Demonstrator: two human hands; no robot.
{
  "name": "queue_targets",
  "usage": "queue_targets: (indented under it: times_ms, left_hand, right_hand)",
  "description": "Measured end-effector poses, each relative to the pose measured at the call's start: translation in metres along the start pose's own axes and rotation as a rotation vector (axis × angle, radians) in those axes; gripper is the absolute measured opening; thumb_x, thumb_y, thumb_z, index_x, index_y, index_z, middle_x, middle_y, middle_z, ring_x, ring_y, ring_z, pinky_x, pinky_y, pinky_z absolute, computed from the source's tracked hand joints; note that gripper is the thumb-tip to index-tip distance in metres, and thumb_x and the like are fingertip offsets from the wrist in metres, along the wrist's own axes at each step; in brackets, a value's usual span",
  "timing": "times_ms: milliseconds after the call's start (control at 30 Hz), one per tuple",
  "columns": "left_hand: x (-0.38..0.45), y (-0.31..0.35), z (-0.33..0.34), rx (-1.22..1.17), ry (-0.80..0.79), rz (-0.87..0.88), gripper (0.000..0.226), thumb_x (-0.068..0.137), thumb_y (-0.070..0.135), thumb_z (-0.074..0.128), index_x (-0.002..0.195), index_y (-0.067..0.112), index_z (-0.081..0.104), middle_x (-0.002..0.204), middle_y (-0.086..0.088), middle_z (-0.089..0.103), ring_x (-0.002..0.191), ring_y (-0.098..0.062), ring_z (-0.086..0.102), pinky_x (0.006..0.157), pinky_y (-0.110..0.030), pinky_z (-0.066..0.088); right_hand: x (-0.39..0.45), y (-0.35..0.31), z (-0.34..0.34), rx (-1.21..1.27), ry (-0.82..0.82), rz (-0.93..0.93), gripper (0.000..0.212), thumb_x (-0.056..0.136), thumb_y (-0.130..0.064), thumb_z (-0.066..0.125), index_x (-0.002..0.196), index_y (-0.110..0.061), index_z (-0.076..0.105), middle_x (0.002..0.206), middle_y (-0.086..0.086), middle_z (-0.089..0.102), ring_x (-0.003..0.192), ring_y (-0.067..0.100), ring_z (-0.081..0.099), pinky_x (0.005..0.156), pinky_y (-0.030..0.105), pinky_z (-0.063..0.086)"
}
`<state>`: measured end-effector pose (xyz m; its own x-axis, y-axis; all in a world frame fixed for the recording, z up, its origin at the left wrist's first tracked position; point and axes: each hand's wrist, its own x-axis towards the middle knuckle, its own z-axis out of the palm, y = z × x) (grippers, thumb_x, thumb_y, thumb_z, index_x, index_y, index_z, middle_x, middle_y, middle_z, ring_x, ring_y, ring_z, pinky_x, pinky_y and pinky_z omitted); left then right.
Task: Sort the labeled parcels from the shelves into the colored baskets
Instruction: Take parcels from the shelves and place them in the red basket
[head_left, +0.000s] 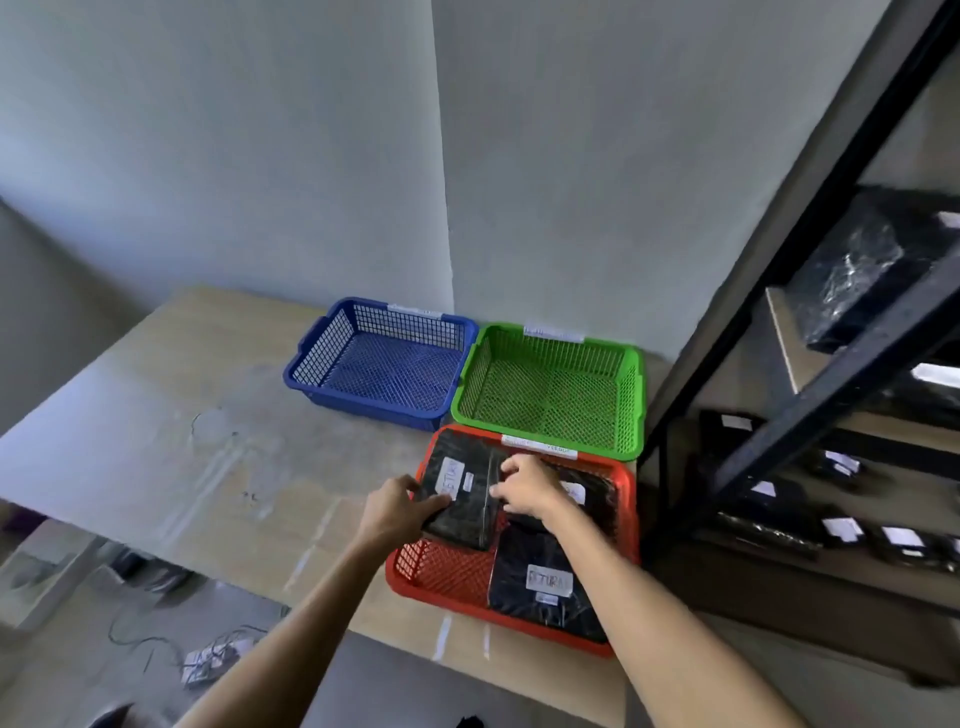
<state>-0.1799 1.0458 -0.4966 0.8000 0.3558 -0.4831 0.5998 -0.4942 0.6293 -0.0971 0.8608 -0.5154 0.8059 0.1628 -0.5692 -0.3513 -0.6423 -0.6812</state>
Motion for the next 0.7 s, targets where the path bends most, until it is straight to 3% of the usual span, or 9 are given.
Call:
queue_targets:
  times_ms: [100,167,233,333,500,633,700]
  left_hand:
    - [0.013,-0.004,0.014,0.2,0.007,0.106,0.039,0.083,0.047,0.074,0.102,0.014,0.073,0.098,-0.007,0.076,0.082,-0.023,0.07,0.071,-0.03,0.056]
    - [0.019,-0.003,0.023,0.27,0.031,0.136,0.039,0.084,0.047,0.071,0.101,0.012,0.073,0.097,-0.008,0.076,0.084,-0.026,0.071,0.072,-0.032,0.057]
    - [0.025,-0.003,0.031,0.302,0.051,0.143,0.036,0.085,0.044,0.07,0.096,0.01,0.072,0.094,-0.01,0.075,0.082,-0.028,0.07,0.072,-0.039,0.058]
    - [0.032,0.0,0.038,0.364,0.035,0.126,0.027,0.092,0.032,0.065,0.092,0.005,0.066,0.091,-0.011,0.07,0.079,-0.03,0.067,0.065,-0.036,0.053]
    - [0.041,0.003,0.051,0.455,0.035,0.174,0.016,0.096,0.017,0.054,0.106,0.006,0.056,0.102,-0.013,0.07,0.091,-0.034,0.07,0.07,-0.04,0.057]
    - [0.042,-0.001,0.049,0.738,0.218,0.464,0.02,0.092,0.023,0.066,0.107,0.009,0.064,0.116,-0.006,0.059,0.099,-0.022,0.061,0.07,-0.036,0.056]
    - [0.046,-0.004,0.039,0.812,0.234,0.677,0.042,0.082,0.045,0.072,0.111,0.015,0.068,0.129,-0.004,0.055,0.116,-0.022,0.052,0.087,-0.039,0.053]
  right_hand:
    - [0.002,0.01,0.009,-0.157,0.023,0.035,0.048,0.081,-0.022,0.075,0.126,-0.014,0.06,0.119,0.008,0.066,0.102,0.024,0.065,0.087,0.033,0.054]
    - [0.006,0.015,0.011,-0.203,0.061,0.023,0.047,0.083,-0.02,0.072,0.128,-0.015,0.06,0.121,0.009,0.066,0.104,0.024,0.063,0.085,0.028,0.05]
    - [0.01,0.017,0.012,-0.229,0.09,-0.01,0.045,0.084,-0.017,0.071,0.128,-0.013,0.063,0.118,0.011,0.069,0.107,0.026,0.065,0.087,0.031,0.053]
    - [0.014,0.017,0.01,-0.272,0.074,-0.057,0.04,0.086,-0.013,0.073,0.125,-0.011,0.066,0.113,0.012,0.069,0.104,0.026,0.066,0.089,0.038,0.055]
    - [0.019,0.024,0.012,-0.511,0.007,-0.142,0.061,0.084,-0.029,0.078,0.139,-0.019,0.054,0.128,0.005,0.05,0.123,0.022,0.048,0.093,0.039,0.049]
    - [0.021,0.032,0.012,-0.668,0.062,-0.208,0.07,0.078,-0.04,0.082,0.14,-0.026,0.052,0.133,-0.001,0.041,0.124,0.019,0.038,0.089,0.037,0.051]
    - [0.022,0.035,0.011,-0.702,0.069,-0.208,0.075,0.076,-0.045,0.083,0.142,-0.03,0.051,0.142,-0.001,0.034,0.13,0.02,0.033,0.086,0.037,0.054]
